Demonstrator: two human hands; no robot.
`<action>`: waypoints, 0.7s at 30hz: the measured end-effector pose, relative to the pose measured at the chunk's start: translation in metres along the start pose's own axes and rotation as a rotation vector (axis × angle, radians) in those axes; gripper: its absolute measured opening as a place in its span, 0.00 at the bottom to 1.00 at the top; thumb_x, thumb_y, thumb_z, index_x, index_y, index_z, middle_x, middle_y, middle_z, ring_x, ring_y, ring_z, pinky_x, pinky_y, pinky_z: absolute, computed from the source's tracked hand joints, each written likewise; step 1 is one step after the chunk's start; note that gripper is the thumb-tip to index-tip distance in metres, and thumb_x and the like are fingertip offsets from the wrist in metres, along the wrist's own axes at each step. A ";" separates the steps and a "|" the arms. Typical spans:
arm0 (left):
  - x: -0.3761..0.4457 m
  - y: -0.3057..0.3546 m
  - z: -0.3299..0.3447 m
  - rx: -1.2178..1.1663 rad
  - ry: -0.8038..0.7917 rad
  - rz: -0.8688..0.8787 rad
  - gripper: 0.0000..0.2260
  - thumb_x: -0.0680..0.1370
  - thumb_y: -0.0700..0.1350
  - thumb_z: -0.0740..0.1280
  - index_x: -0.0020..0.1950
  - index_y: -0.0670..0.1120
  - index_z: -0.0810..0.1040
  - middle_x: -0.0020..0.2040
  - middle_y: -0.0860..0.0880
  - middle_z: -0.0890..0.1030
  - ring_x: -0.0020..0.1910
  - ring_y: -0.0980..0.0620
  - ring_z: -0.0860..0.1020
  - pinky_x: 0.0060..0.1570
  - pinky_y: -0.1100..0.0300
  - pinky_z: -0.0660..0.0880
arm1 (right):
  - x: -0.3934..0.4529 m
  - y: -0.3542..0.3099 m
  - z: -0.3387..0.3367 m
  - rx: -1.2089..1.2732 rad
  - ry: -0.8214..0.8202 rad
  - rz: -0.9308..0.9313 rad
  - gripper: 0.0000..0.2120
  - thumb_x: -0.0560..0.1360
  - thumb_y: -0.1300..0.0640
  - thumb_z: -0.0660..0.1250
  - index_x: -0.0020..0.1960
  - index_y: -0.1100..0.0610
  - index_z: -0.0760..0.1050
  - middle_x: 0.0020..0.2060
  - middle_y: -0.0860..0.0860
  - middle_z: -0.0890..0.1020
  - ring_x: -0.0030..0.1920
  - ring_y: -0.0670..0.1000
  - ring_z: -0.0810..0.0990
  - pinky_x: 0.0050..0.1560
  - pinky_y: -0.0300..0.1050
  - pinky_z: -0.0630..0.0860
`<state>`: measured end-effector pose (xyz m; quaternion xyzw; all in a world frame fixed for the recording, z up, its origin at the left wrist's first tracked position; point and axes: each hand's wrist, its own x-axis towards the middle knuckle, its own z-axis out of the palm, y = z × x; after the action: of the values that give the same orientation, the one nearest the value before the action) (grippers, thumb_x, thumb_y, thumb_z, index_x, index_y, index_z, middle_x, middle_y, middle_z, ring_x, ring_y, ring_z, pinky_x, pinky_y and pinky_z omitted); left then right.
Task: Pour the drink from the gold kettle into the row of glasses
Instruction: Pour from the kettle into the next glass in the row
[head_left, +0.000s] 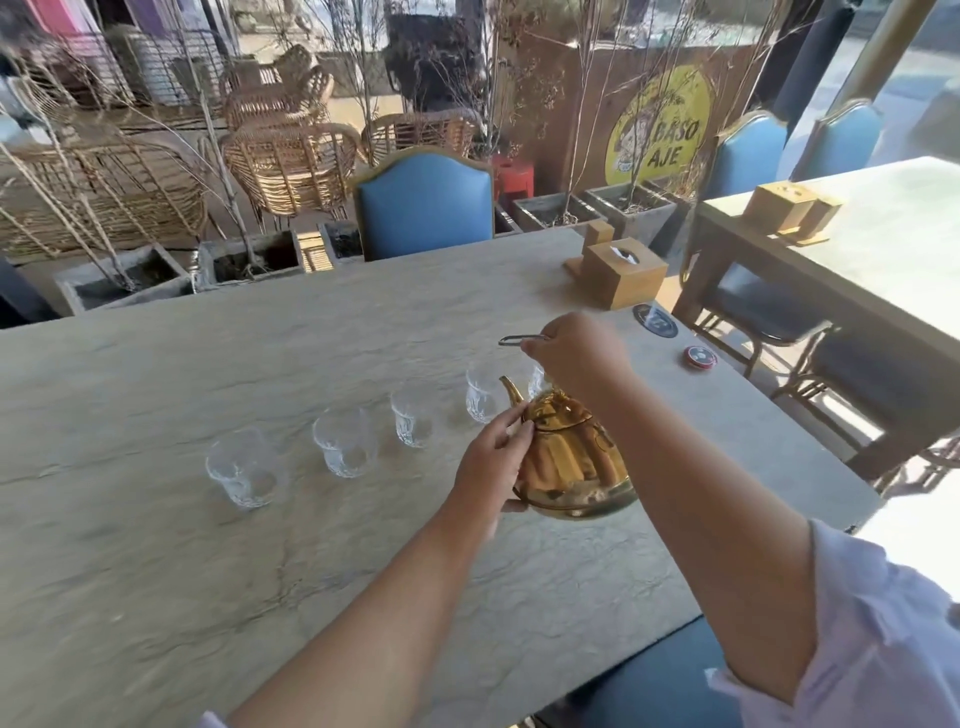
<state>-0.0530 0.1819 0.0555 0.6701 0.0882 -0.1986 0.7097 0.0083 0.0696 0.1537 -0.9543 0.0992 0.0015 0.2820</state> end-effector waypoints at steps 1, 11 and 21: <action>0.000 0.000 -0.002 -0.008 0.001 -0.003 0.14 0.83 0.53 0.63 0.69 0.62 0.76 0.52 0.53 0.82 0.47 0.54 0.83 0.36 0.56 0.80 | 0.001 -0.003 0.002 0.003 -0.005 0.006 0.18 0.77 0.51 0.66 0.33 0.61 0.72 0.26 0.51 0.72 0.25 0.48 0.68 0.24 0.39 0.59; -0.001 0.005 -0.011 -0.007 0.036 -0.014 0.13 0.82 0.55 0.64 0.67 0.64 0.77 0.58 0.50 0.84 0.55 0.49 0.84 0.42 0.52 0.83 | 0.014 -0.017 0.011 -0.008 -0.015 0.054 0.17 0.76 0.47 0.68 0.40 0.62 0.76 0.32 0.53 0.78 0.27 0.49 0.71 0.24 0.39 0.61; 0.001 0.003 -0.014 0.029 0.021 0.009 0.14 0.82 0.56 0.64 0.68 0.63 0.76 0.59 0.50 0.83 0.55 0.50 0.84 0.43 0.49 0.84 | 0.017 -0.017 0.012 -0.017 -0.029 0.076 0.19 0.76 0.47 0.68 0.36 0.61 0.72 0.29 0.54 0.76 0.24 0.50 0.67 0.24 0.39 0.60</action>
<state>-0.0488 0.1961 0.0569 0.6827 0.0900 -0.1896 0.7000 0.0289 0.0871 0.1519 -0.9521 0.1311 0.0271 0.2749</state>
